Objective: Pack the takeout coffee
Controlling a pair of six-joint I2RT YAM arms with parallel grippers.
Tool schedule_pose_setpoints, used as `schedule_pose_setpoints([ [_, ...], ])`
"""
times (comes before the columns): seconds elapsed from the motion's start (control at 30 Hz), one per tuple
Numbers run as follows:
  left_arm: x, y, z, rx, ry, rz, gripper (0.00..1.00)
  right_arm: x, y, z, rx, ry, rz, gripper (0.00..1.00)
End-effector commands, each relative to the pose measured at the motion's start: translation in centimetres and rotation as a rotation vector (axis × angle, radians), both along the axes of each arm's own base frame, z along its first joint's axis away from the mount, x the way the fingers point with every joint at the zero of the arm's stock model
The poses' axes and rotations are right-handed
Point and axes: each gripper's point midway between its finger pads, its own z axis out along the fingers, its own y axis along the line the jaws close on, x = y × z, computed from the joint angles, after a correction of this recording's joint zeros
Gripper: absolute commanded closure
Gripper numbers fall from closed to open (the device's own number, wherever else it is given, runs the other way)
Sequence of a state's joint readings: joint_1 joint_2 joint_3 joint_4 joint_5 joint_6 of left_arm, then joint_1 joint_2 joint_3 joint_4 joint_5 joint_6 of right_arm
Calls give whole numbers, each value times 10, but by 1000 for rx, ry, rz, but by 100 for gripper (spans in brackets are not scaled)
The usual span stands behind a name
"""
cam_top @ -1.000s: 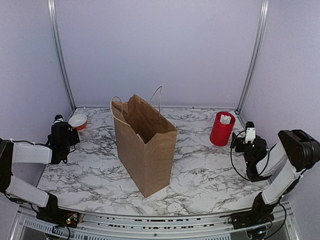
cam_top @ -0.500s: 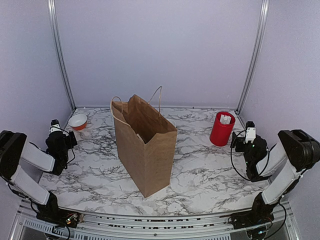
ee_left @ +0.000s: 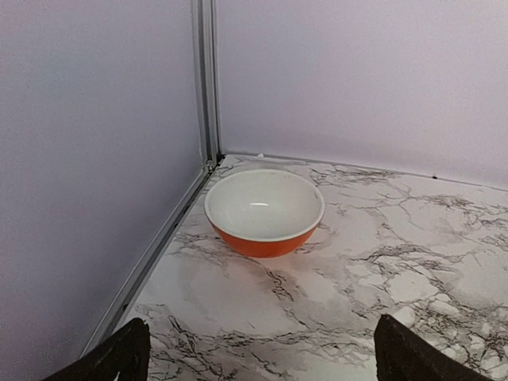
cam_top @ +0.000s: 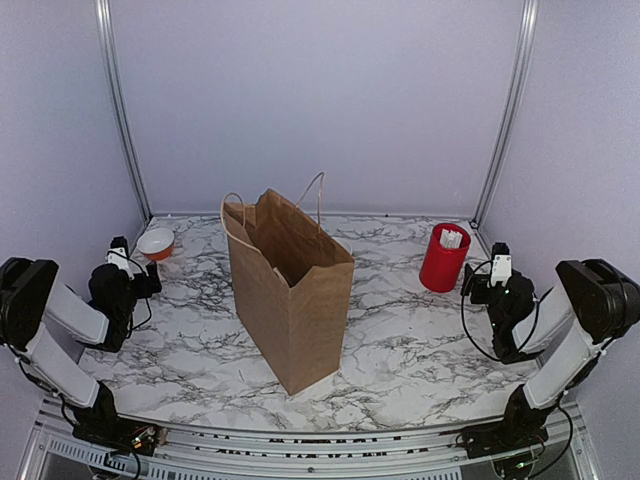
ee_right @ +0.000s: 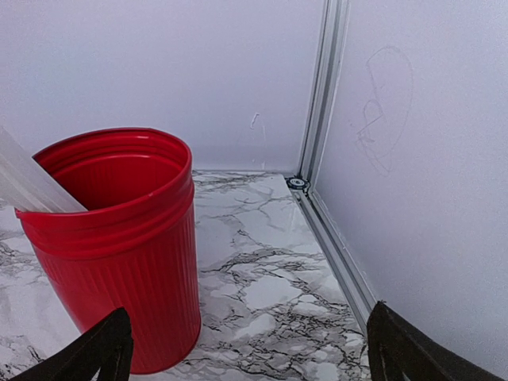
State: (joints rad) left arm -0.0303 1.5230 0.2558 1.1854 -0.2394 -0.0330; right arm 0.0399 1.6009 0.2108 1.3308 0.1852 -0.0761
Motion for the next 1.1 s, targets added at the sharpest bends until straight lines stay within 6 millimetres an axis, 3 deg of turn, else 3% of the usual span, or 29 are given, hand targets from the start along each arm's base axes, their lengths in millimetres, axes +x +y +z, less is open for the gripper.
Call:
schedule_pose_setpoints([
  [0.0, 5, -18, 6, -7, -24, -147, 1, 4, -4, 13, 5, -45, -15, 0],
  [1.07, 4, -11, 7, -7, -33, -106, 1, 4, -4, 12, 4, -42, -15, 0],
])
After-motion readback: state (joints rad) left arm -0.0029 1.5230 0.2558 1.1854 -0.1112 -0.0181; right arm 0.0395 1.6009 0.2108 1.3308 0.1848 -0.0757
